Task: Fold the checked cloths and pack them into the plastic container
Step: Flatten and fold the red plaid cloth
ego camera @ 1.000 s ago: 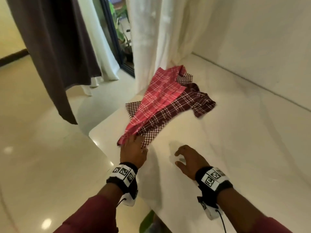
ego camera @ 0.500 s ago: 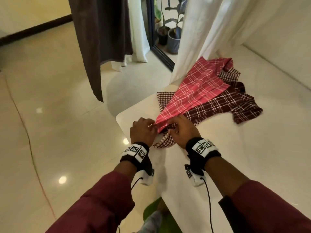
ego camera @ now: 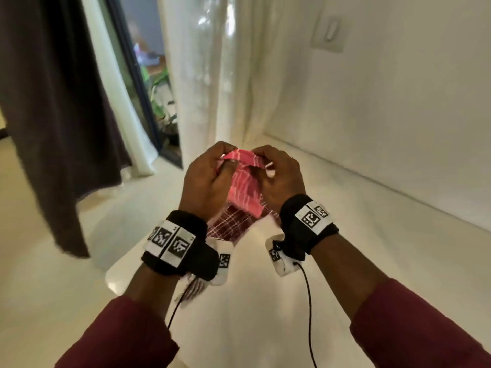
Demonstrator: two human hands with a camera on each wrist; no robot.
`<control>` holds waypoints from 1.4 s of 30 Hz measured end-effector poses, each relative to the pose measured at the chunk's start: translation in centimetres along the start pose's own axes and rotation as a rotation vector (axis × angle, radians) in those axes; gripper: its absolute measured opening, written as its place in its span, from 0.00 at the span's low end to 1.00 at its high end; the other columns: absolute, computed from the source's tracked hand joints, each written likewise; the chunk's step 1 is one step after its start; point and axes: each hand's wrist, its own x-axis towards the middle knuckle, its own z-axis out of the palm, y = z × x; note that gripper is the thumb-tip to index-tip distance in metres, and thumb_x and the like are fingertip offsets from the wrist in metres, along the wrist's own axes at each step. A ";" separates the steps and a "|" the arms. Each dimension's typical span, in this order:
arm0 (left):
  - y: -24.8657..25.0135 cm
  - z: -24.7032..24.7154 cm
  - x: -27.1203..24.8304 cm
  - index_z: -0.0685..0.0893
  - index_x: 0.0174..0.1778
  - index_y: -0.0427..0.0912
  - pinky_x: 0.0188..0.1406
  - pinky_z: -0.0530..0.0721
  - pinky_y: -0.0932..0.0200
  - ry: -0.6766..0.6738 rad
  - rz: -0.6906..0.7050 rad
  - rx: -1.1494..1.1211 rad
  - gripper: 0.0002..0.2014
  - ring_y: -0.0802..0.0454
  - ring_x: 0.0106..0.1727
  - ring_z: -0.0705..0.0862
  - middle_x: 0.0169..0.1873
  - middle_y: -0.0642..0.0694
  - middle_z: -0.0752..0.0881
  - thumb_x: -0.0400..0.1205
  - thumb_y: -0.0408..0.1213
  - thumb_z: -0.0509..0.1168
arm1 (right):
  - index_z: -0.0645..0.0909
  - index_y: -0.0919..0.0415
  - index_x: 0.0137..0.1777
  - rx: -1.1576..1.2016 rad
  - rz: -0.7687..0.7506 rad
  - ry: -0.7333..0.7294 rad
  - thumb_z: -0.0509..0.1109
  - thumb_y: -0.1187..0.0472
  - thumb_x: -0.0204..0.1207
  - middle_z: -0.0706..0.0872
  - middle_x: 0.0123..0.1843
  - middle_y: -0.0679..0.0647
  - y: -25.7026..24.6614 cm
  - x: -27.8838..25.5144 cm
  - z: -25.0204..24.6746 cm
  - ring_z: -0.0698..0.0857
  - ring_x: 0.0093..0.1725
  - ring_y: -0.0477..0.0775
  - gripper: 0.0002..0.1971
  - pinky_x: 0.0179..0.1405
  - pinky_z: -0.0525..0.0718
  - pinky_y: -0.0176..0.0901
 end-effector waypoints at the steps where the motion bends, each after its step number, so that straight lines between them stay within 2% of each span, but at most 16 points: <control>1: 1.4 0.8 1.1 0.85 0.42 0.48 0.40 0.86 0.49 -0.016 0.035 -0.005 0.07 0.48 0.37 0.87 0.35 0.48 0.89 0.79 0.36 0.62 | 0.84 0.53 0.51 -0.004 0.002 0.033 0.68 0.56 0.78 0.87 0.44 0.44 0.2 0.4 -2.1 0.84 0.44 0.49 0.06 0.46 0.85 0.53; 4: 5.9 4.3 4.0 0.87 0.33 0.48 0.32 0.81 0.61 -0.064 0.108 -0.056 0.04 0.57 0.28 0.84 0.25 0.51 0.87 0.74 0.39 0.71 | 0.86 0.51 0.44 -0.010 0.020 0.202 0.70 0.55 0.75 0.85 0.35 0.37 0.6 0.1 -10.2 0.83 0.36 0.42 0.04 0.39 0.86 0.49; 7: 9.3 7.7 5.8 0.87 0.30 0.45 0.28 0.76 0.72 -0.142 0.123 -0.059 0.07 0.65 0.24 0.81 0.20 0.59 0.84 0.72 0.34 0.76 | 0.87 0.49 0.43 -0.082 -0.008 0.333 0.69 0.55 0.74 0.84 0.34 0.33 0.8 -1.0 -16.8 0.83 0.35 0.42 0.05 0.34 0.83 0.42; 11: 14.5 13.5 7.2 0.86 0.26 0.50 0.25 0.75 0.71 -0.194 0.230 -0.041 0.08 0.64 0.22 0.80 0.18 0.60 0.83 0.67 0.42 0.79 | 0.87 0.51 0.45 -0.174 -0.010 0.485 0.68 0.56 0.78 0.85 0.36 0.38 1.9 -4.5 -26.1 0.83 0.37 0.40 0.06 0.37 0.83 0.37; 14: 17.9 18.0 6.7 0.88 0.27 0.43 0.24 0.76 0.70 -0.310 0.289 -0.031 0.11 0.62 0.21 0.81 0.20 0.54 0.85 0.66 0.43 0.81 | 0.85 0.56 0.46 -0.253 0.022 0.586 0.67 0.59 0.80 0.85 0.39 0.43 3.3 -8.0 -31.9 0.81 0.36 0.39 0.05 0.36 0.80 0.31; 17: 20.7 22.0 5.6 0.89 0.29 0.47 0.28 0.80 0.64 -0.432 0.332 0.084 0.11 0.58 0.26 0.85 0.22 0.51 0.87 0.68 0.49 0.79 | 0.80 0.56 0.44 -0.217 0.102 0.626 0.66 0.56 0.82 0.82 0.33 0.45 3.9 -11.3 -36.2 0.77 0.30 0.38 0.07 0.30 0.73 0.26; 20: 22.4 25.4 5.5 0.89 0.34 0.54 0.38 0.83 0.59 -0.444 0.362 0.200 0.09 0.55 0.34 0.87 0.30 0.52 0.89 0.72 0.54 0.75 | 0.79 0.58 0.39 -0.219 0.175 0.596 0.69 0.50 0.79 0.78 0.26 0.48 4.0 -14.0 -40.1 0.73 0.24 0.41 0.13 0.24 0.69 0.30; 24: 22.3 27.7 6.4 0.89 0.38 0.53 0.40 0.76 0.58 -0.435 0.339 0.328 0.13 0.49 0.40 0.85 0.33 0.51 0.86 0.74 0.58 0.69 | 0.74 0.56 0.29 -0.313 0.316 0.402 0.78 0.40 0.67 0.70 0.23 0.46 4.2 -16.9 -44.4 0.67 0.22 0.43 0.22 0.22 0.64 0.34; 26: 21.6 28.3 6.9 0.87 0.38 0.53 0.42 0.76 0.56 -0.430 0.300 0.395 0.12 0.45 0.43 0.84 0.33 0.49 0.85 0.77 0.57 0.68 | 0.74 0.53 0.31 -0.389 0.416 0.260 0.81 0.41 0.62 0.73 0.27 0.46 4.8 -18.1 -46.2 0.71 0.27 0.45 0.21 0.27 0.68 0.38; 28: 21.1 28.3 7.7 0.87 0.42 0.51 0.46 0.78 0.53 -0.404 0.253 0.477 0.11 0.41 0.48 0.84 0.38 0.47 0.84 0.78 0.55 0.68 | 0.76 0.51 0.39 -0.553 0.522 0.143 0.83 0.46 0.61 0.80 0.36 0.48 5.8 -18.5 -48.1 0.80 0.37 0.50 0.19 0.34 0.71 0.40; 30: 20.9 28.4 9.0 0.88 0.48 0.45 0.49 0.77 0.52 -0.384 0.174 0.523 0.14 0.38 0.52 0.83 0.45 0.41 0.86 0.79 0.51 0.68 | 0.77 0.48 0.43 -0.719 0.612 0.115 0.81 0.53 0.66 0.84 0.46 0.52 7.1 -18.1 -50.3 0.84 0.47 0.56 0.14 0.40 0.76 0.41; 32: 21.2 28.5 10.3 0.89 0.51 0.42 0.52 0.79 0.50 -0.336 0.100 0.519 0.14 0.36 0.55 0.84 0.51 0.38 0.88 0.79 0.48 0.68 | 0.79 0.46 0.45 -0.787 0.668 0.164 0.75 0.58 0.70 0.86 0.54 0.54 7.8 -16.9 -52.3 0.85 0.50 0.59 0.08 0.43 0.80 0.43; 36: 22.0 29.4 11.5 0.89 0.54 0.44 0.59 0.83 0.44 -0.144 0.033 0.294 0.12 0.32 0.56 0.85 0.54 0.35 0.88 0.77 0.35 0.67 | 0.76 0.49 0.51 -0.896 0.543 0.455 0.68 0.64 0.73 0.83 0.50 0.51 7.7 -14.5 -54.4 0.84 0.47 0.58 0.11 0.44 0.82 0.47; 39: 21.5 28.0 9.1 0.85 0.47 0.44 0.53 0.87 0.37 -0.164 -0.067 -0.197 0.08 0.36 0.51 0.87 0.43 0.39 0.87 0.76 0.28 0.64 | 0.76 0.51 0.52 -0.886 0.368 0.559 0.70 0.63 0.74 0.80 0.49 0.49 7.7 -16.2 -52.5 0.82 0.45 0.56 0.10 0.41 0.82 0.49; 41: 19.3 26.2 4.9 0.85 0.42 0.45 0.52 0.89 0.47 -0.203 -0.109 -0.518 0.12 0.45 0.49 0.88 0.40 0.45 0.88 0.80 0.24 0.62 | 0.80 0.55 0.51 -0.837 0.332 0.515 0.71 0.66 0.72 0.80 0.48 0.52 9.1 -19.4 -50.5 0.81 0.44 0.58 0.10 0.41 0.81 0.49; 42: 18.3 25.5 2.5 0.86 0.41 0.48 0.52 0.88 0.52 -0.221 -0.107 -0.583 0.12 0.48 0.51 0.87 0.42 0.46 0.88 0.80 0.26 0.63 | 0.82 0.57 0.50 -0.823 0.331 0.482 0.71 0.70 0.69 0.81 0.48 0.55 10.1 -21.4 -49.6 0.81 0.44 0.60 0.11 0.41 0.79 0.48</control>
